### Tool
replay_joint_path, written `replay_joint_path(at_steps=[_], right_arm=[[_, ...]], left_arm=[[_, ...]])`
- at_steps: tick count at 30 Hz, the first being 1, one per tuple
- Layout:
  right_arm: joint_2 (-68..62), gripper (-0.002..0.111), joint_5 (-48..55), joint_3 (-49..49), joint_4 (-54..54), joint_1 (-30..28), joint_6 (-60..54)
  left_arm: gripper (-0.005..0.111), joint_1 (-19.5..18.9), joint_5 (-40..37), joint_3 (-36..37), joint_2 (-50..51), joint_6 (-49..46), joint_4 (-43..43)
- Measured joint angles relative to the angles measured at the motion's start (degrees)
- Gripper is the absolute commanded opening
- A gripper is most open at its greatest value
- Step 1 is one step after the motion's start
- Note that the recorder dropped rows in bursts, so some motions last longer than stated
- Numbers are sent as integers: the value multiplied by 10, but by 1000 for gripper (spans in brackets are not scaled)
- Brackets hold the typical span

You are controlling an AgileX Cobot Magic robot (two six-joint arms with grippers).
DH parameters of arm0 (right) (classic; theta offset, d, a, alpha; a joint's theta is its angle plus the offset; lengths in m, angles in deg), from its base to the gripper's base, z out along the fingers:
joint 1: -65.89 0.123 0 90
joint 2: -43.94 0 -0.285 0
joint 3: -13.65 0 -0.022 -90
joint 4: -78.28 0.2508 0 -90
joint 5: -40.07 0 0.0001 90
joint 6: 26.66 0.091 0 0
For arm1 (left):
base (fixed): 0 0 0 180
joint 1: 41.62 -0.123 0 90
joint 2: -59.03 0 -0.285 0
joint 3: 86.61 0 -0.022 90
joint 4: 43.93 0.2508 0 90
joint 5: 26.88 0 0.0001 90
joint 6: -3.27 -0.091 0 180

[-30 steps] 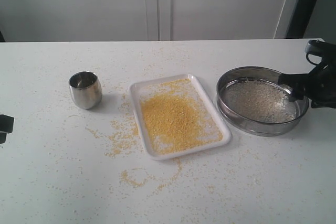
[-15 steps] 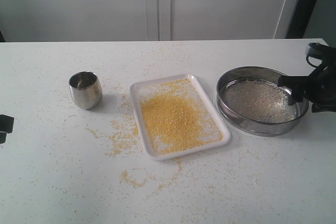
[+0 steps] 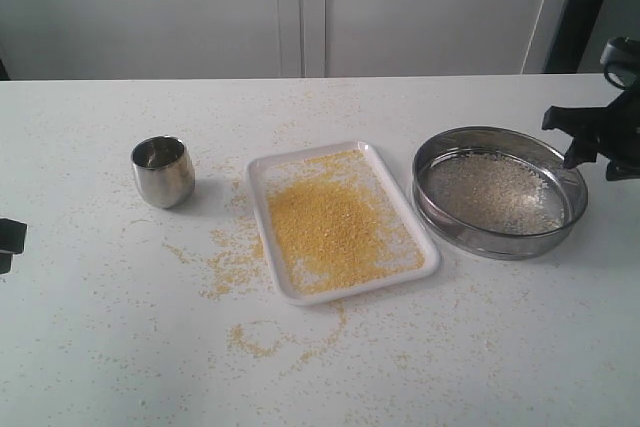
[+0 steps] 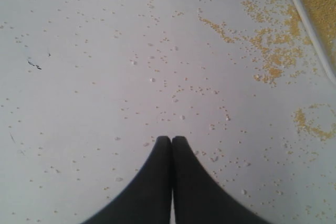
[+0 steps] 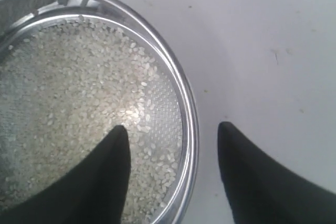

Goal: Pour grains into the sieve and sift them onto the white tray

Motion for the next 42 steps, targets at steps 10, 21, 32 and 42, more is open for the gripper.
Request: replay_joint_path(at_steps=[10,21,32,42], right_arm=[[68,6,45,0,0,0,0],[105,0,69,-42,2,19,-10],[141,0,162,-80,4,127,-37],[216,0,220,-98,2,127,-41]], left_arm=[[0,0,0,0,0,0,0],[0,0,0,0,0,0,0],[0,0,0,0,0,0,0],[0,0,0,0,0,0,0]])
